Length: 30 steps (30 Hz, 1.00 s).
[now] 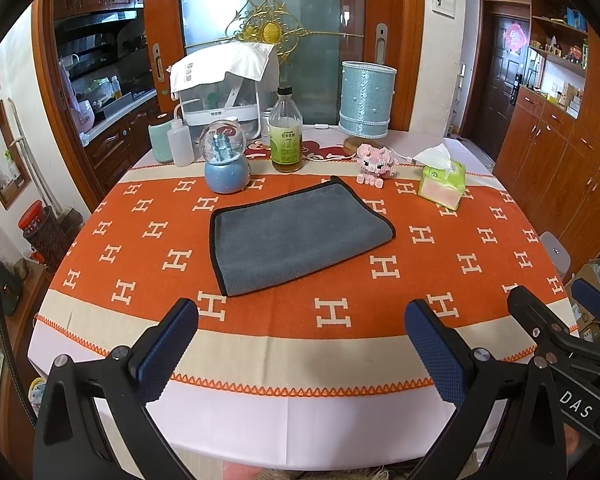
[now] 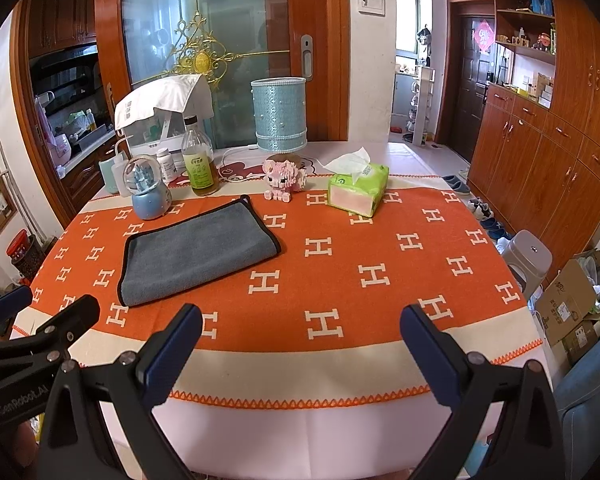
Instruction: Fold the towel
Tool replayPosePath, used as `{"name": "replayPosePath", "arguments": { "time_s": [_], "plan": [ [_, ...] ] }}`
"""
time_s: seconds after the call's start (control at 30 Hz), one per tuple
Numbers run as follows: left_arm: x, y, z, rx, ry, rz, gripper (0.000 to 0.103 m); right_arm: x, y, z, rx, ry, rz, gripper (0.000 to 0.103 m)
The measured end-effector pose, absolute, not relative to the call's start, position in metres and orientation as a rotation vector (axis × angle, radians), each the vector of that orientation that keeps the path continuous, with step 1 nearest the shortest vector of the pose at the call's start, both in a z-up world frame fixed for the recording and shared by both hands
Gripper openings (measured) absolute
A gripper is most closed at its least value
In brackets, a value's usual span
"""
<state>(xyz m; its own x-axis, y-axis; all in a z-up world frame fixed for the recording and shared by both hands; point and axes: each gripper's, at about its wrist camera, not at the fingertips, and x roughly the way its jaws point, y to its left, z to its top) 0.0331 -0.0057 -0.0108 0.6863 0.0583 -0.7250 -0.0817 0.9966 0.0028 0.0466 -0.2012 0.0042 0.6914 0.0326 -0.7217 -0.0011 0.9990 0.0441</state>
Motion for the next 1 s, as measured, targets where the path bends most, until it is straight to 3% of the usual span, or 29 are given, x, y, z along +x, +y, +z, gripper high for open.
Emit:
{"name": "replayPosePath", "arguments": {
  "time_s": [1.0],
  "plan": [
    [0.0307,-0.0032,-0.0159,-0.036,0.820,0.082,0.102,0.0433,-0.1959,-0.0010,0.043,0.819,0.024,0.100]
  ]
}}
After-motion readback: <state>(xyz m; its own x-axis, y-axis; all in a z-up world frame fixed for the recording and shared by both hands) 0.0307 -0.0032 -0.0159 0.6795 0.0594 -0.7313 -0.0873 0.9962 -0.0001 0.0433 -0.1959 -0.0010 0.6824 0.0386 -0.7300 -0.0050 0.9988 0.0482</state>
